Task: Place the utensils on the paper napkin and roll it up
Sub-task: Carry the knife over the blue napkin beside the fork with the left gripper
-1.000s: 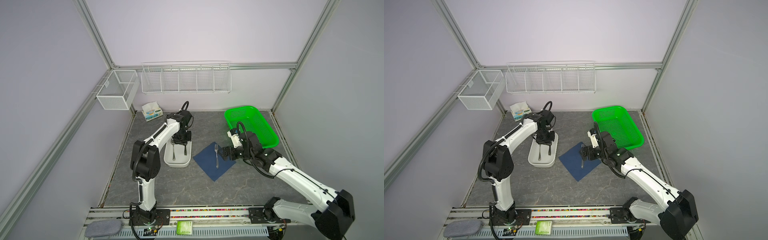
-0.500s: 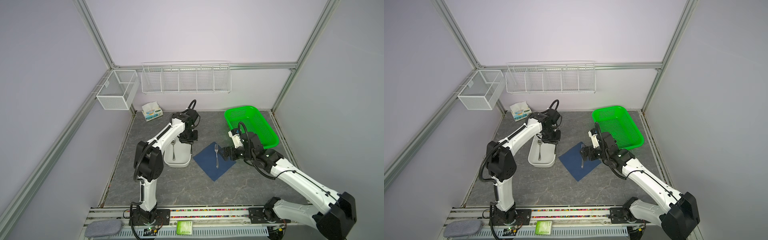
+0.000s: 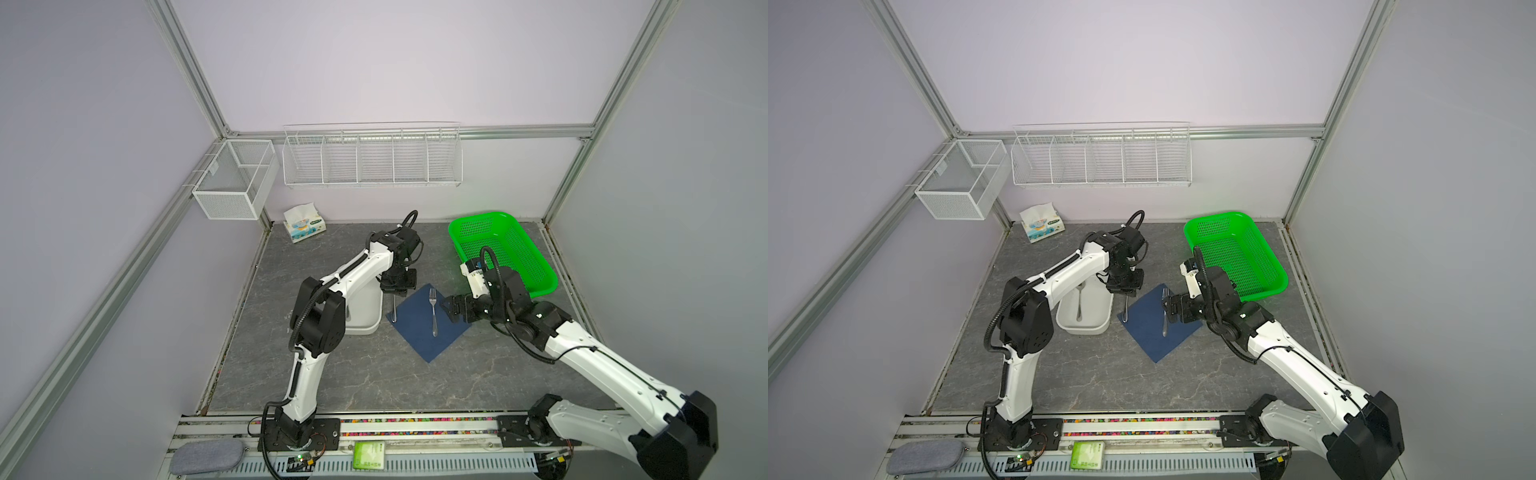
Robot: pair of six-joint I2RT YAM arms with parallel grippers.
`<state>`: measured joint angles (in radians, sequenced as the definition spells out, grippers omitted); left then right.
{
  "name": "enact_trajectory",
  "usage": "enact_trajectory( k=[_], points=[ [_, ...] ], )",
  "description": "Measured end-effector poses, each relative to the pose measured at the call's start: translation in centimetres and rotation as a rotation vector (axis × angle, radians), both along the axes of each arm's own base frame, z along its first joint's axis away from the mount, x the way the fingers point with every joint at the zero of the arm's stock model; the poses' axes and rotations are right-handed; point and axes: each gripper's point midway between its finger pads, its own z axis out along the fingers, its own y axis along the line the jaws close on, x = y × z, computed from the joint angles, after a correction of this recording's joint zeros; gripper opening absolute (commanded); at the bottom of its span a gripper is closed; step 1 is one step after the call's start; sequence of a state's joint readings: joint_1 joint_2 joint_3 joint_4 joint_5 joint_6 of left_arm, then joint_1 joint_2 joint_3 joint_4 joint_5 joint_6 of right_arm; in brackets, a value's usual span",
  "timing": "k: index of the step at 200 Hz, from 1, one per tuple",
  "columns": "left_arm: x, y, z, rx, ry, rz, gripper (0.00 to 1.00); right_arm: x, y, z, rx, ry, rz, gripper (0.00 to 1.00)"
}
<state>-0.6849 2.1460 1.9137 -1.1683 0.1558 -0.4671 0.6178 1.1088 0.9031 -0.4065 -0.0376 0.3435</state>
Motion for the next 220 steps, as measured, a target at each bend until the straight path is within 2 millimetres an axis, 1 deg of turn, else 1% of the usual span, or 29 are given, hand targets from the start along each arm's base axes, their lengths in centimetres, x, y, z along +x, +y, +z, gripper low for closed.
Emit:
enact_trajectory(
  k=[15,35,64,81,118,151,166,184,206,220],
  points=[
    [-0.2,-0.5,-0.8,0.004,0.01,-0.002,0.08,0.1,-0.1,0.0,-0.004,-0.003,-0.006,0.97],
    [0.0,-0.2,-1.0,0.017,0.002,0.013,0.13,0.1,-0.2,0.0,-0.006,-0.004,-0.009,0.97],
    [0.6,0.7,-1.3,0.07,-0.033,0.036,0.16,0.2,-0.2,0.0,-0.007,-0.006,-0.011,0.97],
    [0.7,1.3,-1.9,0.1,-0.042,0.046,0.2,0.2,-0.2,0.0,-0.008,-0.005,-0.011,0.97],
    [1.1,2.1,-3.0,0.131,-0.041,0.074,0.22,0.2,-0.2,-0.1,-0.008,-0.003,-0.011,0.97],
    [1.5,2.8,-4.3,0.159,-0.031,0.096,0.25,0.3,0.0,-0.7,-0.018,0.014,-0.008,0.97],
    [1.5,3.5,-5.1,0.17,-0.015,0.107,0.26,0.3,0.0,-0.9,-0.02,0.018,-0.008,0.97],
    [1.6,4.5,-5.8,0.176,0.004,0.126,0.29,0.3,0.0,-0.9,-0.021,0.018,-0.008,0.97],
    [1.9,5.1,-6.2,0.169,0.018,0.147,0.29,0.3,0.0,-0.9,-0.021,0.018,-0.008,0.97],
    [2.1,5.1,-6.3,0.165,0.018,0.152,0.29,0.3,0.0,-0.9,-0.02,0.02,-0.005,0.97]
  ],
)
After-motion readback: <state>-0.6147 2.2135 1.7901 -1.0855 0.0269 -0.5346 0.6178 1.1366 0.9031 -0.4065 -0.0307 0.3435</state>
